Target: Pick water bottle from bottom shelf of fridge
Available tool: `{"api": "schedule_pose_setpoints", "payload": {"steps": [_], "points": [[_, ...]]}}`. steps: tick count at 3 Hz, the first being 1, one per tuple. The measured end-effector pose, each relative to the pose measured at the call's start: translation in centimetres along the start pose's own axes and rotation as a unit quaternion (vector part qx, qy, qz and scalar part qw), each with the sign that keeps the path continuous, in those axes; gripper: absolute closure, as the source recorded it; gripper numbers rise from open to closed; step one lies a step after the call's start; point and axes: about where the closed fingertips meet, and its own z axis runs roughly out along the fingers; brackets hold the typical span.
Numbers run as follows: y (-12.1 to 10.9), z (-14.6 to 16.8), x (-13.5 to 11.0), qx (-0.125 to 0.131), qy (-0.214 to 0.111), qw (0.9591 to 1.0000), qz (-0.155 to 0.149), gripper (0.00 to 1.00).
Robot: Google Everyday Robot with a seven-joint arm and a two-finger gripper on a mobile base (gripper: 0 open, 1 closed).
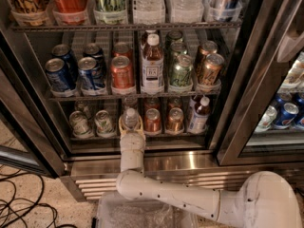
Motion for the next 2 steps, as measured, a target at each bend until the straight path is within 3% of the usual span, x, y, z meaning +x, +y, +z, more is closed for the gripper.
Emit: {"api": "schedule_pose_setpoints", "payload": {"steps": [2], "points": [[-0.88,-0.72,-0.63,0.001,-0.017,0.9999,0.003,1.0]]}}
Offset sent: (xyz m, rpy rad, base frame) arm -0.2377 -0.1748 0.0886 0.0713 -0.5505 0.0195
